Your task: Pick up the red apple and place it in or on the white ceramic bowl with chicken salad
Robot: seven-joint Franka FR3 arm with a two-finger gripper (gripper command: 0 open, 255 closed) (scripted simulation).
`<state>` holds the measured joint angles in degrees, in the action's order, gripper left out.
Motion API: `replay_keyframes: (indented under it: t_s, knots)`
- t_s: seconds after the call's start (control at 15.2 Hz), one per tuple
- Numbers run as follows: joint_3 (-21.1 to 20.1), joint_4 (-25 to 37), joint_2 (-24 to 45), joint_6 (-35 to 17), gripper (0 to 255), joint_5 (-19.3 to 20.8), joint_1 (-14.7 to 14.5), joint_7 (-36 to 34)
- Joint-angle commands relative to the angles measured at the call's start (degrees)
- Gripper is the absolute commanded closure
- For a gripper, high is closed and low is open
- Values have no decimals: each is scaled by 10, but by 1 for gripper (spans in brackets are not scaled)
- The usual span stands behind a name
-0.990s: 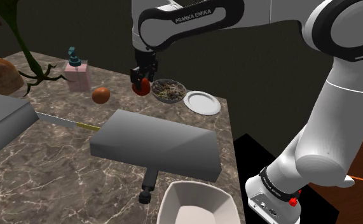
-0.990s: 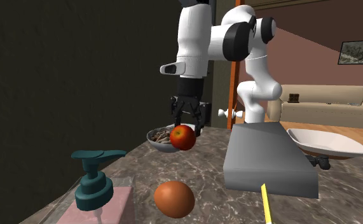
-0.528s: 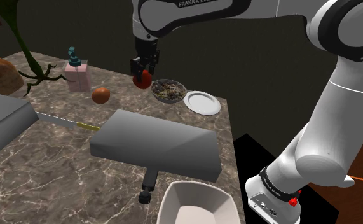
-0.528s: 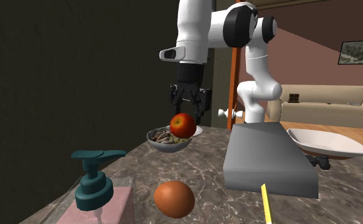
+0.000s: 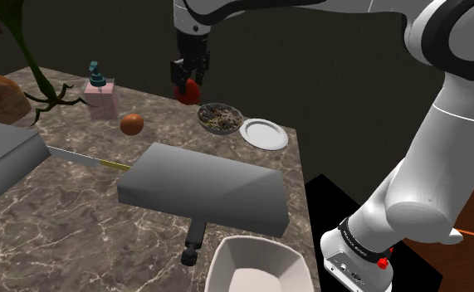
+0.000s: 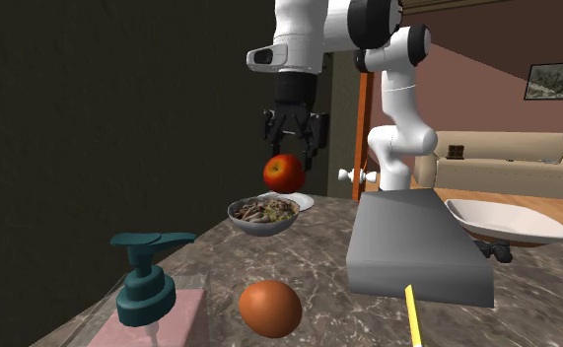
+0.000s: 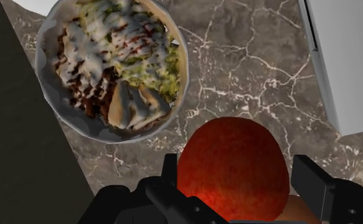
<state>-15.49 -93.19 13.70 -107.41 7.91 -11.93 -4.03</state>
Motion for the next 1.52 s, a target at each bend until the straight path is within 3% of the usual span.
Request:
replay_keyframes:
  t_s: [0.0, 0.66, 1.45]
  knots:
    - [3, -9, -13, 3, 255, -5, 8, 13]
    - [55, -130, -123, -22, 255, -39, 86, 146]
    - [59, -199, -110, -104, 255, -34, 89, 146]
